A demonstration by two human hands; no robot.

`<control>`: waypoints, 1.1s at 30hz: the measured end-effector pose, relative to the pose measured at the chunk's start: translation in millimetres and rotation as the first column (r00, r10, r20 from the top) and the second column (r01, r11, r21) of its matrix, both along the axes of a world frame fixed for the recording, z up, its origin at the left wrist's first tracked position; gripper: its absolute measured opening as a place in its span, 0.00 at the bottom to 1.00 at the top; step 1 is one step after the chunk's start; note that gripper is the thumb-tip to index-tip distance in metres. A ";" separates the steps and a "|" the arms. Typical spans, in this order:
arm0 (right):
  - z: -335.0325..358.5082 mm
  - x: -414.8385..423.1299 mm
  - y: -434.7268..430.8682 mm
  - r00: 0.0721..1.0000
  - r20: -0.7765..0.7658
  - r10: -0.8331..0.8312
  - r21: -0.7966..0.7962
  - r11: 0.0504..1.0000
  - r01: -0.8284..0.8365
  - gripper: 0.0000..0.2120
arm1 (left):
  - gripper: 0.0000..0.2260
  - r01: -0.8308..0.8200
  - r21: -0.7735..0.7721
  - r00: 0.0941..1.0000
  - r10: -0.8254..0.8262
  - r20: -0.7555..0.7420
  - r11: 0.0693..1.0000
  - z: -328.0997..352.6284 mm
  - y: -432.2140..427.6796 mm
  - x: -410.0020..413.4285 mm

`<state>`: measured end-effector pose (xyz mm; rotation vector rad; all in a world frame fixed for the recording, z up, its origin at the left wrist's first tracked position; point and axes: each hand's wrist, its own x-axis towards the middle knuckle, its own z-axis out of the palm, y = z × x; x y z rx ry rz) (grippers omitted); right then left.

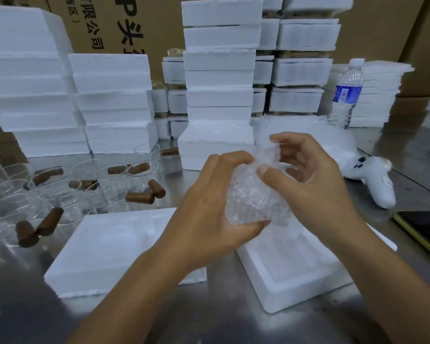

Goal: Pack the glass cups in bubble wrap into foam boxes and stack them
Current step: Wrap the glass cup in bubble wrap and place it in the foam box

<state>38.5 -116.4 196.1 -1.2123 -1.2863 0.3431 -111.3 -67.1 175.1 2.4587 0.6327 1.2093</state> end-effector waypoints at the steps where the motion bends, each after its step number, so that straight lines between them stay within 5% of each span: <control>1: 0.5 -1.0 -0.5 0.999 0.033 0.015 0.007 1.000 -0.015 0.14 | 0.31 -0.002 0.014 1.000 0.002 -0.015 1.000 -0.4 0.5 0.1; 8: -3.3 -8.9 -3.6 0.917 0.383 -0.111 0.218 0.976 0.026 0.04 | 0.30 0.021 -0.125 0.995 -0.009 0.095 0.992 -0.1 2.1 0.8; 14: -3.9 -7.8 -2.0 0.875 0.483 -0.008 0.142 0.987 -0.069 0.10 | 0.37 0.047 -0.186 0.989 -0.019 0.149 0.982 0.7 4.1 0.9; 17: -4.1 -8.9 -0.5 0.898 0.435 0.058 0.039 0.996 -0.084 0.08 | 0.36 0.034 -0.158 0.994 -0.018 0.104 0.987 0.4 2.4 0.7; 20: -6.1 -7.2 0.6 0.974 0.222 0.053 0.010 0.998 -0.057 0.08 | 0.36 0.020 -0.038 0.999 -0.019 0.026 0.999 1.0 -0.4 0.1; 25: -10.3 -2.7 4.1 0.997 0.015 0.069 -0.152 0.986 -0.066 0.20 | 0.35 0.059 0.097 0.998 -0.060 0.002 0.993 2.8 -5.1 0.2; 30: -11.0 -3.4 3.6 0.982 0.080 0.168 -0.209 0.967 -0.149 0.14 | 0.33 0.081 0.115 0.997 -0.080 -0.014 0.990 -0.3 -6.9 0.2; 33: -4.6 0.3 2.3 0.983 0.085 0.160 -0.140 0.979 -0.147 0.13 | 0.33 0.082 -0.021 0.994 -0.080 0.072 0.996 0.9 -7.0 2.0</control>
